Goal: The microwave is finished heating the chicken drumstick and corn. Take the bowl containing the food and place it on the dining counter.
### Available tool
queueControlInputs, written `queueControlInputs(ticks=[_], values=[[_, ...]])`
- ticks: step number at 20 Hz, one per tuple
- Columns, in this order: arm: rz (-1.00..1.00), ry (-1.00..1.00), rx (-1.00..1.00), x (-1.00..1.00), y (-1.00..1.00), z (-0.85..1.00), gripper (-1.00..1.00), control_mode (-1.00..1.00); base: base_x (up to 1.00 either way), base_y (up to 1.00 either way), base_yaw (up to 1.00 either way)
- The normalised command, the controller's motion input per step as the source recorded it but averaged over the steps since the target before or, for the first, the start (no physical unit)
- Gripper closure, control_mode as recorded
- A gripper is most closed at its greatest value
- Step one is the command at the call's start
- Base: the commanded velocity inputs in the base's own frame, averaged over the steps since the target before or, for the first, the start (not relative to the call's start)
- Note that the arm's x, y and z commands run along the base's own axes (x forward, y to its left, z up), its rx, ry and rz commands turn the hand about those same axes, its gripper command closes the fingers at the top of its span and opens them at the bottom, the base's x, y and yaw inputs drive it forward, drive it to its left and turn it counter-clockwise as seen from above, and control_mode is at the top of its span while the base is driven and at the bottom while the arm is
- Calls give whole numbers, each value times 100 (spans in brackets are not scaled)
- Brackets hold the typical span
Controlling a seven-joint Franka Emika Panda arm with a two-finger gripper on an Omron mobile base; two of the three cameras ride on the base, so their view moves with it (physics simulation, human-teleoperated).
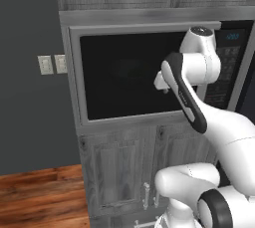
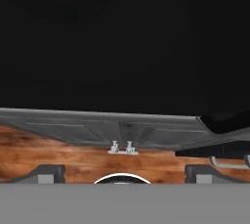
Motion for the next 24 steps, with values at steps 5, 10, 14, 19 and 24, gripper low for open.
queueControlInputs(ticks=[5, 10, 14, 19, 24], values=[[0, -3, 0, -4, 0, -4, -100, -100, 0, 0, 0], [0, 0, 0, -1, -3, 0, -100, -100, 0, 0, 0], [0, 0, 0, -13, -36, 0, -100, -100, 0, 0, 0], [0, 0, 0, -22, -33, 0, -100, -100, 0, 0, 0], [0, 0, 0, -3, 0, 0, -100, -100, 0, 0, 0]])
